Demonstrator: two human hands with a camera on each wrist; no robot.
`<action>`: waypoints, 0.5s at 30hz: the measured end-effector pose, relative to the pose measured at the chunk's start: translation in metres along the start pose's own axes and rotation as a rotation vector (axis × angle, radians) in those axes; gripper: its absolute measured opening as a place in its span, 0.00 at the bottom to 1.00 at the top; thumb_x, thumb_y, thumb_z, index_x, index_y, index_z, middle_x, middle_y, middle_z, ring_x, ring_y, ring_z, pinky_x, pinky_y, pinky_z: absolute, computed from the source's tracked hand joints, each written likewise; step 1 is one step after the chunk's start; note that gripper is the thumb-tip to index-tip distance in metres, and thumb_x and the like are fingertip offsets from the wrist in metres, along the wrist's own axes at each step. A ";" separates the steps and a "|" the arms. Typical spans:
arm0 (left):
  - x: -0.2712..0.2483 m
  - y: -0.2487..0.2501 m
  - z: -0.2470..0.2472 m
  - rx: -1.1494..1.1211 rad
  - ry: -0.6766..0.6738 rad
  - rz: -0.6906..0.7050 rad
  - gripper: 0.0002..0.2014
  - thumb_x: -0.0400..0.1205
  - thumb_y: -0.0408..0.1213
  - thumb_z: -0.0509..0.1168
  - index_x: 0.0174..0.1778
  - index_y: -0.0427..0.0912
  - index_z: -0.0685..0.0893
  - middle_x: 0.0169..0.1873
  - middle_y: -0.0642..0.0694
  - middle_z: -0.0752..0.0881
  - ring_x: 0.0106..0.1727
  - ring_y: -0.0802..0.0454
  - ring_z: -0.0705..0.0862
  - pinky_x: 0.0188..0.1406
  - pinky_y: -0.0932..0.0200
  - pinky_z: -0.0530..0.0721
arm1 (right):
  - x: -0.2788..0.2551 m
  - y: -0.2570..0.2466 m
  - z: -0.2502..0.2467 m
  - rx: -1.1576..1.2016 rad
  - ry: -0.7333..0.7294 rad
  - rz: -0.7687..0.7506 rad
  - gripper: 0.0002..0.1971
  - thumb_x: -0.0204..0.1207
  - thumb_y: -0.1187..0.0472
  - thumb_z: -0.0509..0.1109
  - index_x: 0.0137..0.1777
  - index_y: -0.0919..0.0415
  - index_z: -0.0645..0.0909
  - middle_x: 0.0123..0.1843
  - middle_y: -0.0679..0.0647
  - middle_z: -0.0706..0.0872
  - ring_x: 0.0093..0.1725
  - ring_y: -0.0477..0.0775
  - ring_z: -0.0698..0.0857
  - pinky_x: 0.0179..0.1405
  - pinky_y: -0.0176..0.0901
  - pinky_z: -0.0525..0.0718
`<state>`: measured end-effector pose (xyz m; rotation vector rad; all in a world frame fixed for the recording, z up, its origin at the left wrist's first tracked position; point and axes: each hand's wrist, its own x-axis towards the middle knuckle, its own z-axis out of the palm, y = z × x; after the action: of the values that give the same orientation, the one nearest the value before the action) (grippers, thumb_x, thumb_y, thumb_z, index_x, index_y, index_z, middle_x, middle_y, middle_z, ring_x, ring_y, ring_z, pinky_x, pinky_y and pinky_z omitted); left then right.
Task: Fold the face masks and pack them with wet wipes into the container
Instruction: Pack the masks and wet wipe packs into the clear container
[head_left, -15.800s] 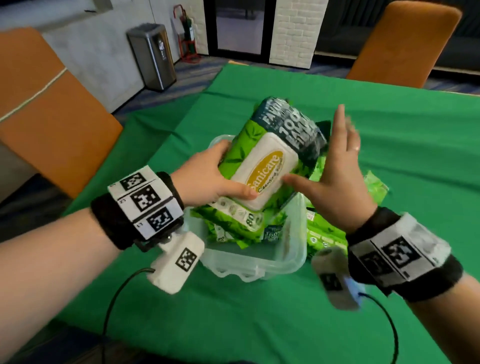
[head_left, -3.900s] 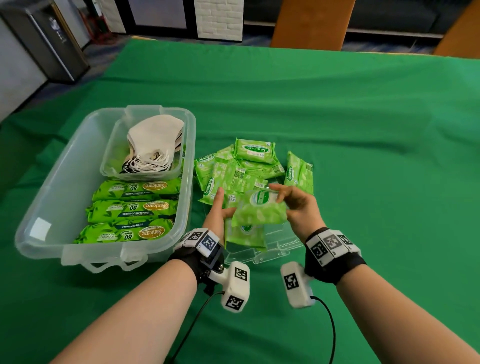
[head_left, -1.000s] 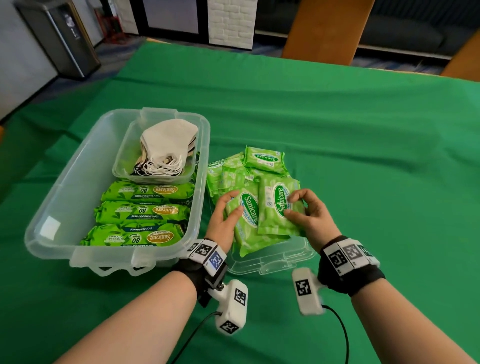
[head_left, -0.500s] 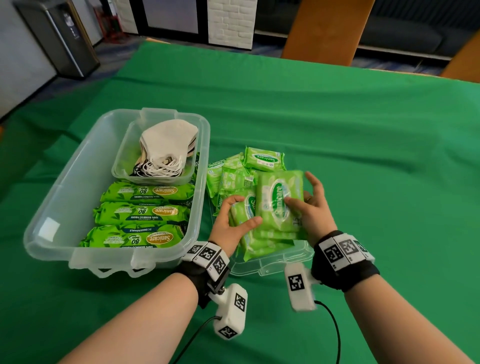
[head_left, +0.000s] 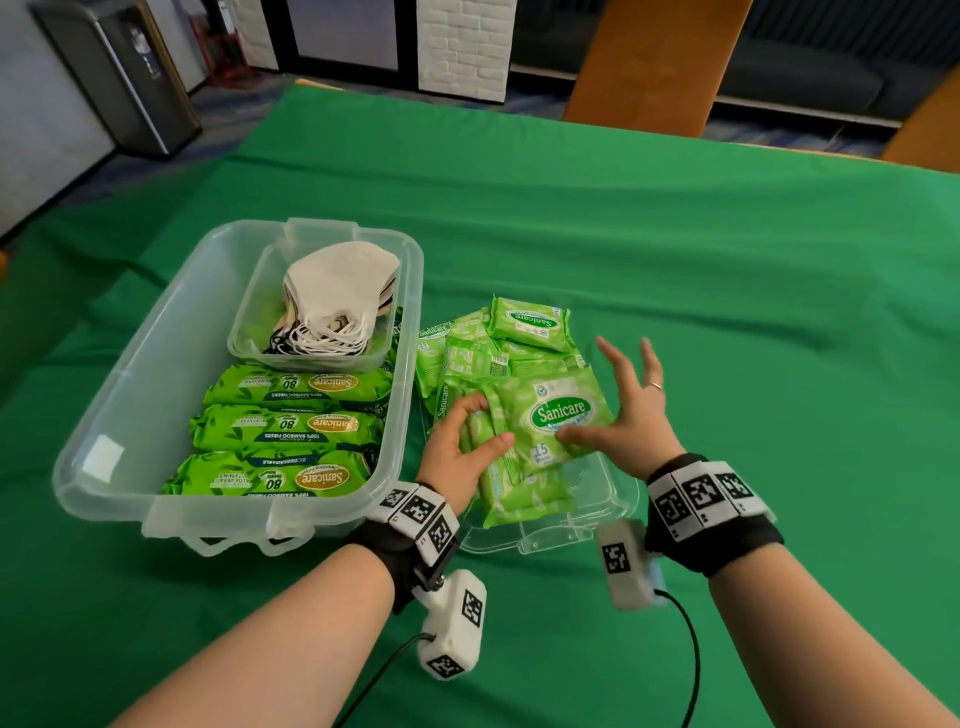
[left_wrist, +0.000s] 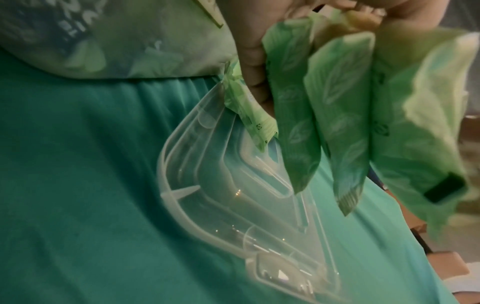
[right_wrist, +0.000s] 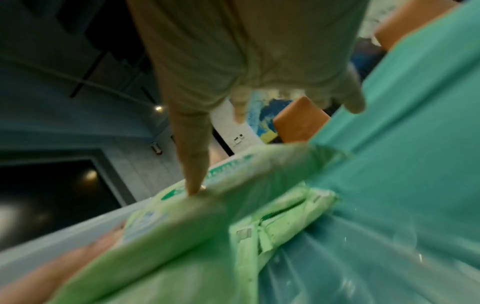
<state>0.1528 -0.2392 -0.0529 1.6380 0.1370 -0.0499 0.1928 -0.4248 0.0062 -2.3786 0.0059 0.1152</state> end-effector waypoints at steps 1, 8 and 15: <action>0.000 -0.002 0.000 0.027 -0.012 0.011 0.17 0.73 0.41 0.74 0.46 0.68 0.75 0.63 0.45 0.78 0.68 0.47 0.74 0.72 0.52 0.69 | 0.002 -0.001 -0.002 -0.106 -0.095 -0.090 0.51 0.59 0.57 0.83 0.78 0.40 0.56 0.83 0.53 0.48 0.82 0.61 0.48 0.78 0.69 0.50; -0.003 -0.006 0.002 0.059 -0.014 0.016 0.15 0.76 0.38 0.72 0.45 0.65 0.77 0.64 0.45 0.78 0.68 0.49 0.73 0.71 0.53 0.67 | 0.004 0.015 -0.003 -0.076 -0.401 0.051 0.34 0.61 0.54 0.81 0.67 0.62 0.75 0.61 0.58 0.83 0.60 0.58 0.82 0.68 0.58 0.76; -0.007 0.004 0.002 0.037 0.033 -0.021 0.27 0.54 0.68 0.67 0.47 0.65 0.74 0.65 0.46 0.73 0.63 0.54 0.71 0.62 0.62 0.63 | -0.017 0.025 0.003 0.642 -0.244 0.302 0.04 0.79 0.60 0.64 0.47 0.61 0.77 0.42 0.57 0.87 0.31 0.49 0.88 0.23 0.43 0.86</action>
<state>0.1461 -0.2419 -0.0479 1.6753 0.1793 -0.0420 0.1742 -0.4410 -0.0118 -1.6969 0.2492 0.4727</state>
